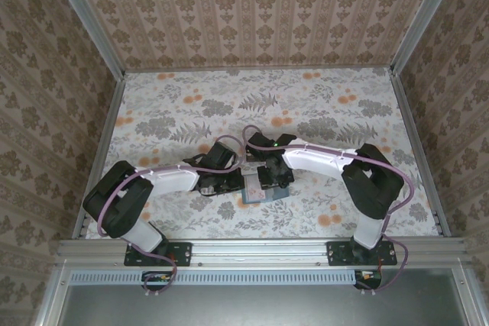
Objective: Take the credit cards out of the card holder
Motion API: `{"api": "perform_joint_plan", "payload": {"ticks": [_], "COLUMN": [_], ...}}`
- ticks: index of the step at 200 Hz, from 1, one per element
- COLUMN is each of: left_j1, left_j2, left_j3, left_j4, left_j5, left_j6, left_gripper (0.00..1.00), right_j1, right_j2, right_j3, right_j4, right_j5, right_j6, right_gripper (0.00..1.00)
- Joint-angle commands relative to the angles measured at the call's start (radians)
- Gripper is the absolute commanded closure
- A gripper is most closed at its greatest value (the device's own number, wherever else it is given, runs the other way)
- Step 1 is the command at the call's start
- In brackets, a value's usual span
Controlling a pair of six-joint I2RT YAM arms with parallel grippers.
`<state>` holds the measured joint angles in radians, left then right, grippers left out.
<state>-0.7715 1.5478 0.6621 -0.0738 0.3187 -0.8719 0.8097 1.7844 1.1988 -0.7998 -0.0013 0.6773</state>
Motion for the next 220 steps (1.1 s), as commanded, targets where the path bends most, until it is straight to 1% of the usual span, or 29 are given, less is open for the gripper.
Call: {"api": "perform_joint_plan", "payload": {"ticks": [1,16,43,68,87,104,132,162,186,220], "left_j1": [-0.002,-0.001,-0.001,0.002,0.003,0.004,0.005,0.007,0.006,0.005], "left_j2": [0.039,0.045,0.051,0.057,0.063,0.065,0.063,0.057,0.052,0.039], "left_j3": [0.002,0.009,0.013,0.017,0.023,0.028,0.038,0.054,0.069,0.093], "left_j4": [-0.066,-0.073,-0.08,-0.083,-0.087,-0.092,-0.103,-0.119,-0.133,-0.159], "left_j5": [-0.003,-0.001,0.002,0.006,0.008,0.008,0.008,0.004,0.0,-0.001], "left_j6": [0.001,0.007,0.014,0.019,0.023,0.027,0.037,0.042,0.048,0.056], "left_gripper": [0.9,0.91,0.9,0.9,0.91,0.91,0.9,0.9,0.9,0.9], "right_j1": [0.006,0.002,-0.015,-0.033,-0.042,-0.049,-0.059,-0.063,-0.069,-0.078], "right_j2": [-0.036,-0.043,-0.055,-0.068,-0.073,-0.073,-0.083,-0.103,-0.114,-0.135], "right_j3": [0.009,0.003,-0.024,-0.056,-0.078,-0.098,-0.128,-0.149,-0.158,-0.162], "right_j4": [-0.052,-0.055,-0.055,-0.04,-0.036,-0.035,-0.038,-0.047,-0.053,-0.043], "right_j5": [0.041,0.051,0.057,0.055,0.058,0.064,0.079,0.095,0.104,0.076], "right_j6": [-0.014,-0.02,-0.034,-0.04,-0.043,-0.045,-0.041,-0.038,-0.037,-0.039], "right_gripper": [0.7,0.78,0.89,0.91,0.88,0.83,0.71,0.66,0.65,0.69]}}
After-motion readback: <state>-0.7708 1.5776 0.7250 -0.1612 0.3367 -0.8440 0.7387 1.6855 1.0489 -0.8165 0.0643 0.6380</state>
